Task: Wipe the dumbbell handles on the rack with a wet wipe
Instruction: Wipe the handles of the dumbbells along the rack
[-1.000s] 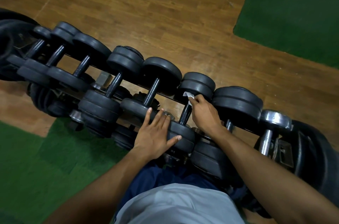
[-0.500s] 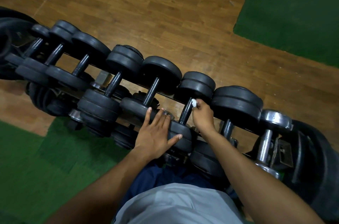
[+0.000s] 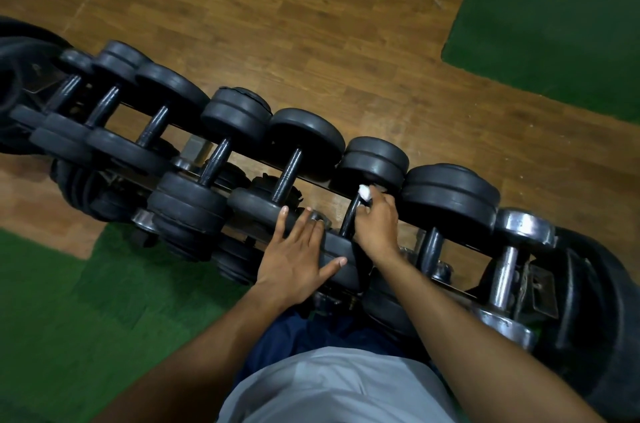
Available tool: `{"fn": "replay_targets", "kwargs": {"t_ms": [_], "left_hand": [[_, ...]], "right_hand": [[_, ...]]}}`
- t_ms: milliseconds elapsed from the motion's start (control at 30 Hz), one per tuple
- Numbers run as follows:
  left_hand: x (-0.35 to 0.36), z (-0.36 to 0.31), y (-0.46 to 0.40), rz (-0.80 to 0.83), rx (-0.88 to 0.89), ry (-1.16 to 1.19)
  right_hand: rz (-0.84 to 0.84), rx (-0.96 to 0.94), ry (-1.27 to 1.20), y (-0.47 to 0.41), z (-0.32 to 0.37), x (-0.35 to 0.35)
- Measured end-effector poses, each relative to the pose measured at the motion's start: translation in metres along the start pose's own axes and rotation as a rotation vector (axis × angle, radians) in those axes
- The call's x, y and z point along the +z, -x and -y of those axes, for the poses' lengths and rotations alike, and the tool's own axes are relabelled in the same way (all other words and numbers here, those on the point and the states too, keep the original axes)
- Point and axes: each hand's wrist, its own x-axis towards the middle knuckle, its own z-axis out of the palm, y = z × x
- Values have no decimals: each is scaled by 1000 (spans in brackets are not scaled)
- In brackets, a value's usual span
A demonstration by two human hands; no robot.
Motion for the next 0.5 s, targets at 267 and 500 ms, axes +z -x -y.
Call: {"fn": "replay_targets", "kwargs": {"t_ms": [267,500], "left_hand": [[2,-1,-1,18,5,-7],[2,1,-2,14,4,1]], "right_hand": [[101,485,-674,-8,-1,-3],[204,504,-602,-23,3,-18]]}}
